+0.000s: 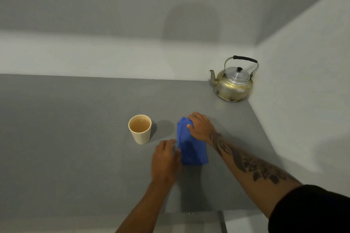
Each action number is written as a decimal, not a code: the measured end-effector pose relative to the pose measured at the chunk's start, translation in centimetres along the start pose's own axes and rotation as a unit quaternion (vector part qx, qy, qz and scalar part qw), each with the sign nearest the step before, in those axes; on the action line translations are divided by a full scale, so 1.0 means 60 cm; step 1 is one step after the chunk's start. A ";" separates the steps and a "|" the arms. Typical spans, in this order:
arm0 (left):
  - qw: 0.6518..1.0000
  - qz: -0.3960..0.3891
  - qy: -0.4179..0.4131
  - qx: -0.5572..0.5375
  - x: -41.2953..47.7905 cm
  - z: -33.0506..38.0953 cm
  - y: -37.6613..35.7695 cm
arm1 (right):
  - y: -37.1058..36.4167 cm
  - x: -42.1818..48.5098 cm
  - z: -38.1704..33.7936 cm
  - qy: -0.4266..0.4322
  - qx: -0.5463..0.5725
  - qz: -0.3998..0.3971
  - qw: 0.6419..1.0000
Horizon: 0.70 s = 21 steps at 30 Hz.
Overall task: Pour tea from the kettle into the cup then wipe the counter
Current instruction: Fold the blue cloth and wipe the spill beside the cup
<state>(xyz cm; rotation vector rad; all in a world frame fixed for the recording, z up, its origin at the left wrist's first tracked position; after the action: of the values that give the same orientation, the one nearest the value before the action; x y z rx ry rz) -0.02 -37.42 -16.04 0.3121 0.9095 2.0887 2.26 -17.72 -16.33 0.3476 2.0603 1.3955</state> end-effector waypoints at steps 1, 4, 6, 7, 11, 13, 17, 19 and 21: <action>1.000 -0.005 0.005 0.004 0.017 0.021 -0.016 | 0.003 0.008 0.002 0.005 -0.001 -0.014 1.000; 0.998 -0.015 0.039 0.037 0.051 0.058 -0.049 | -0.002 0.024 0.004 -0.004 0.004 -0.061 0.998; 0.994 -0.033 0.067 0.074 0.061 0.055 -0.068 | -0.010 0.028 0.004 -0.013 0.003 -0.083 0.996; 0.992 -0.043 0.077 0.092 0.062 0.048 -0.078 | -0.012 0.029 0.004 -0.016 -0.008 -0.080 0.997; 0.988 -0.058 0.083 0.115 0.056 0.028 -0.102 | -0.001 0.029 0.016 -0.050 -0.056 -0.052 0.996; 0.990 -0.045 0.082 0.103 0.050 0.027 -0.101 | 0.008 0.029 0.021 -0.042 -0.024 -0.044 0.998; 0.994 -0.020 0.095 0.051 0.043 0.021 -0.094 | 0.038 0.012 0.009 0.015 0.084 -0.067 0.994; 0.993 -0.014 0.109 0.031 0.042 0.018 -0.086 | 0.065 -0.008 -0.007 0.040 0.094 -0.087 0.991; 0.992 -0.020 0.121 0.016 0.045 0.016 -0.078 | 0.093 -0.027 -0.029 0.072 0.087 -0.103 0.988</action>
<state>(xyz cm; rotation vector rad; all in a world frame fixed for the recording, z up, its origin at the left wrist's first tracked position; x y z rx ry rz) 1.50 -32.96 -18.85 0.0562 1.0837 2.1076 1.80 -17.61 -10.31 0.1024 2.2721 1.1499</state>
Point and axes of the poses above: each hand's wrist, its own x-axis towards the middle knuckle, its own y-axis out of the back of the hand, z = x × y, the point moved 6 cm from there along x, towards the middle knuckle, and after that the axes turned 10 degrees about -z, right-handed, at the moved point
